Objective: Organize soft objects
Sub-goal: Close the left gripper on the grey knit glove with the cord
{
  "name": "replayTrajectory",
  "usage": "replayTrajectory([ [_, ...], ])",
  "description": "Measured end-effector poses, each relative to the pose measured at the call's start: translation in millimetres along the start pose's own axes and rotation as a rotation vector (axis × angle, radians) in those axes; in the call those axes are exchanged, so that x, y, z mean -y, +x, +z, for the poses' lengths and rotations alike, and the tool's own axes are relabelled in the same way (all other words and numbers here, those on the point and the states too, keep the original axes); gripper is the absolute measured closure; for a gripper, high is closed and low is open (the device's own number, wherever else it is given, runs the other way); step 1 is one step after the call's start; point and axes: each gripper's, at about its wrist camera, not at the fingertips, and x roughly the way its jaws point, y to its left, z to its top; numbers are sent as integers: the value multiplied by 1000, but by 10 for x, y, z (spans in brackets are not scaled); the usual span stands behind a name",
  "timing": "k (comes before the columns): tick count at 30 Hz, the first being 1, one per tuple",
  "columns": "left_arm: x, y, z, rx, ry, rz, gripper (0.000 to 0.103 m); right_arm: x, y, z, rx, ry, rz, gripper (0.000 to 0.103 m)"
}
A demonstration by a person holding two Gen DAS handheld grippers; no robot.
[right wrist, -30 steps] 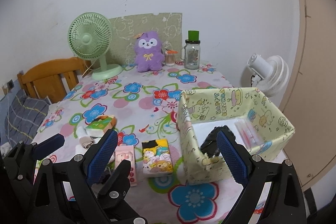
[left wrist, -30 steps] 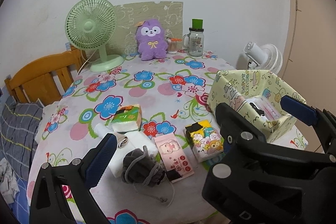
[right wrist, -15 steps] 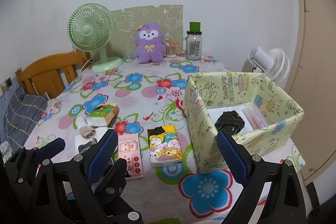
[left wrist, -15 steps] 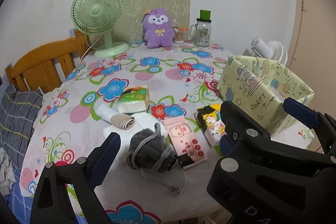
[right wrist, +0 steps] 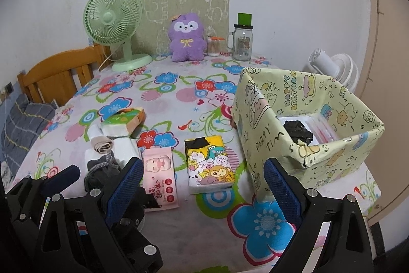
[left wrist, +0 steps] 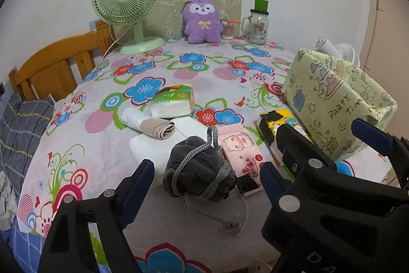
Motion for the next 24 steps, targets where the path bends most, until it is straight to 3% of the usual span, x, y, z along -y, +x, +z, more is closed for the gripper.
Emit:
replayTrajectory([
  [10,-3,185,-5,-37,-5,26,38,11,170,-41,-35,2,-23,6],
  [21,-1,214,11,-46,18,29,42,12,275,-24,-50,18,-43,7],
  [24,2,214,8,-49,23,30,42,19,345,-33,-76,33,-40,15],
])
